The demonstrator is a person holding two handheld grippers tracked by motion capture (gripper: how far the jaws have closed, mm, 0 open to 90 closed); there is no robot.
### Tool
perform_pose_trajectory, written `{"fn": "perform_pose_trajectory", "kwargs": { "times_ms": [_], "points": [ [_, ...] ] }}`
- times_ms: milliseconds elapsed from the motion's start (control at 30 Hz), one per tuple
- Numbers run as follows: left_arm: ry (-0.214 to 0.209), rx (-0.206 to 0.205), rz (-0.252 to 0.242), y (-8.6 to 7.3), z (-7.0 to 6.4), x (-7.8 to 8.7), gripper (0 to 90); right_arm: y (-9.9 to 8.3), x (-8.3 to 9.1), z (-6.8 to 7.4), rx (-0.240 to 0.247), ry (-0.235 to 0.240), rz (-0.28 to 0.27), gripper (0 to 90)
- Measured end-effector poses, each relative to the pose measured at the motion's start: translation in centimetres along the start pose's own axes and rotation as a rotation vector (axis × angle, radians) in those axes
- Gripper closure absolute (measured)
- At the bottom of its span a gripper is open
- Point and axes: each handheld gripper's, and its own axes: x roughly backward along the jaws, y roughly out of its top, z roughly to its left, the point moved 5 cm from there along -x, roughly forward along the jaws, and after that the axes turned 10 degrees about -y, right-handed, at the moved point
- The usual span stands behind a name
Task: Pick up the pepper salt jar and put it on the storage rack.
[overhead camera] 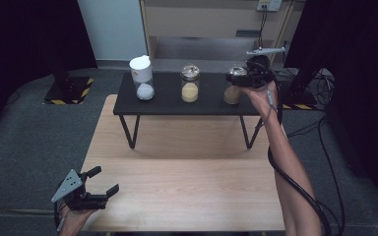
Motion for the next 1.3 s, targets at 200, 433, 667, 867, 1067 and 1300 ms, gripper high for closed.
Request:
{"fn": "perform_pose_trajectory", "kwargs": {
  "times_ms": [200,433,667,867,1067,1300],
  "points": [
    [0.001,-0.002,0.0,0.0,0.0,0.0,0.0,-0.1,0.2,-0.2,-0.021,0.0,-0.012,18.6],
    [0.0,-0.006,0.003,0.0,-0.1,-0.1,0.0,-0.2,1.1,-0.1,-0.029,-0.02,-0.048,7.3],
    [-0.003,-0.01,0.006,0.1,-0.1,-0.2,0.0,-0.4,3.1,-0.3,-0.019,-0.006,-0.082,7.0],
    [-0.007,-0.009,0.007,0.1,-0.1,-0.2,0.0,-0.9,4.9,-0.5,-0.019,0.029,-0.114,7.3],
    [-0.01,-0.012,0.011,0.1,-0.2,-0.3,0.0,-2.1,7.2,-0.1,0.021,0.073,-0.156,7.9],
    [-0.01,-0.01,0.012,0.1,-0.2,-0.3,0.0,-3.6,9.5,0.3,0.047,0.126,-0.205,8.0]
  ]
}}
